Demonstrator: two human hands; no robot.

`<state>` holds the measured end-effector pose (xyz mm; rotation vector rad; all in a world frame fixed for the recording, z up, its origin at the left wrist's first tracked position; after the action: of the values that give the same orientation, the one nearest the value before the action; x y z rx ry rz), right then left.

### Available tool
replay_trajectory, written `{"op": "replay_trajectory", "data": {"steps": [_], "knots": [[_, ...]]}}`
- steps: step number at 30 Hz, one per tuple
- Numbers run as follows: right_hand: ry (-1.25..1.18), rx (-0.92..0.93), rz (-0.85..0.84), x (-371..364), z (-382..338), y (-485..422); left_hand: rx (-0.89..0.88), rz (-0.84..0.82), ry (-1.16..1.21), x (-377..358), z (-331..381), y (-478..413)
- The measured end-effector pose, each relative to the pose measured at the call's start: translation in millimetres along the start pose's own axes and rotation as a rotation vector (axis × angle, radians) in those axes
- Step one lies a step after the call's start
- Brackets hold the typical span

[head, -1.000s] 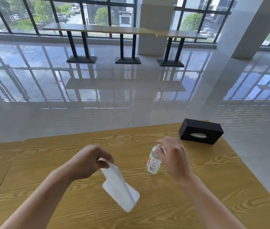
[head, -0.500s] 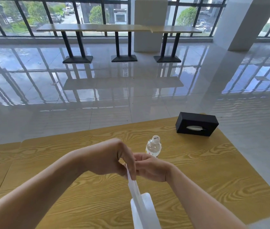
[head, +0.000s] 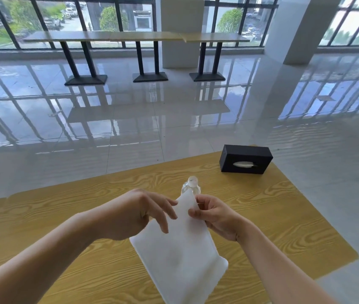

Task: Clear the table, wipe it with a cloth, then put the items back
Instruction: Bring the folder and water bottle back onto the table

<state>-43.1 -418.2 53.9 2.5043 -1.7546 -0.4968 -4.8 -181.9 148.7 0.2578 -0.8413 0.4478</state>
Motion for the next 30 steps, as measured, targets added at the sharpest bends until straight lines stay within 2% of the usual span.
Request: {"op": "replay_trajectory", "data": {"steps": [5,10,12,15,24,27,30], "knots": [[-0.012,0.030,0.091,4,-5,18,0.069,0.068,0.030,0,3,3],[0.118,0.037,0.335,26,-11,53,0.082,0.401,0.101,-45,-21,12],[0.197,0.040,0.456,39,-14,71,0.145,0.464,0.045,-79,-34,9],[0.299,0.046,0.621,60,-18,94,0.154,0.380,-0.150,-137,-41,-14],[0.808,0.070,1.083,140,-16,156,0.221,0.115,-0.194,-228,-35,-130],[0.851,0.091,1.169,172,-15,169,0.262,0.056,-0.224,-242,-41,-169],[0.795,0.119,1.212,199,-16,176,0.310,0.019,-0.288,-251,-49,-207]]}}
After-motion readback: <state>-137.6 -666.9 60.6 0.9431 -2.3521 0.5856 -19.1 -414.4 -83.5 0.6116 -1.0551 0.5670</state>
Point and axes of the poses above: each hand's wrist, its own y-axis away from the middle knuckle, its own x-axis out of the back of the hand, z = x × y, the point moved 2 cm from there along -y, towards the middle knuckle, and after that the axes turned 2 degrees about x, right-handed, at the moved point
